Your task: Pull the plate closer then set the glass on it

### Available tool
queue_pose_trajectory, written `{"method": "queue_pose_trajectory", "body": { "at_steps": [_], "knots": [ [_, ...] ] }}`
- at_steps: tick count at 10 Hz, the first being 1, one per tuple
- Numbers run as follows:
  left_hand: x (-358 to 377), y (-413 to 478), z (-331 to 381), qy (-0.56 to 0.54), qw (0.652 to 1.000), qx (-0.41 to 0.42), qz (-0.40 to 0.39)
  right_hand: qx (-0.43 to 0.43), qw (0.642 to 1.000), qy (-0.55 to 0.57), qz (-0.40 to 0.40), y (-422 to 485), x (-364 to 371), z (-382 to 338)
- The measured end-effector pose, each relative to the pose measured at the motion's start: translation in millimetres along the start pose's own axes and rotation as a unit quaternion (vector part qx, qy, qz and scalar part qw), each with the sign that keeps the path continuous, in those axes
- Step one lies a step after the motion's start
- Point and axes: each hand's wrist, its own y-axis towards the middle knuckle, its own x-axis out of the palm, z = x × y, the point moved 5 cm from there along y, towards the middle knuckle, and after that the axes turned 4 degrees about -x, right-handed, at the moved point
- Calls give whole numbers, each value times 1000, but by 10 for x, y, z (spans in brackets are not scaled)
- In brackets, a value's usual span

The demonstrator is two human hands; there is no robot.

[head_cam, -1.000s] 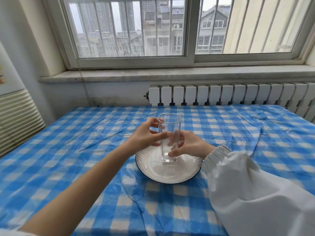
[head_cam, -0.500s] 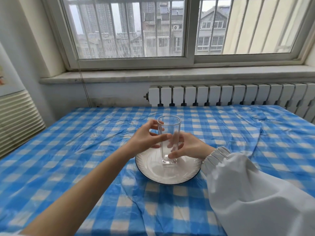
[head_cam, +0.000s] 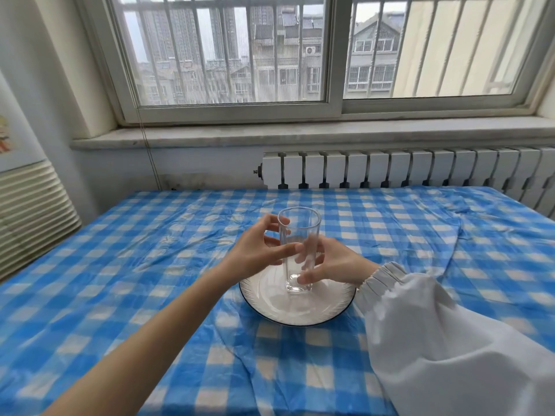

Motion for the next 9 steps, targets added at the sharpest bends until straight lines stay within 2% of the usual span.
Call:
{"method": "queue_pose_trajectory", "body": {
  "at_steps": [7, 8, 9],
  "knots": [
    [8, -33, 15, 67, 998, 10, 9, 1, 1000, 6, -14, -10, 41, 29],
    [3, -10, -7, 82, 997, 12, -4, 14, 999, 0, -41, -23, 57, 82],
    [22, -51, -64, 97, 994, -12, -55, 20, 998, -14, -49, -51, 26, 139]
  ]
}}
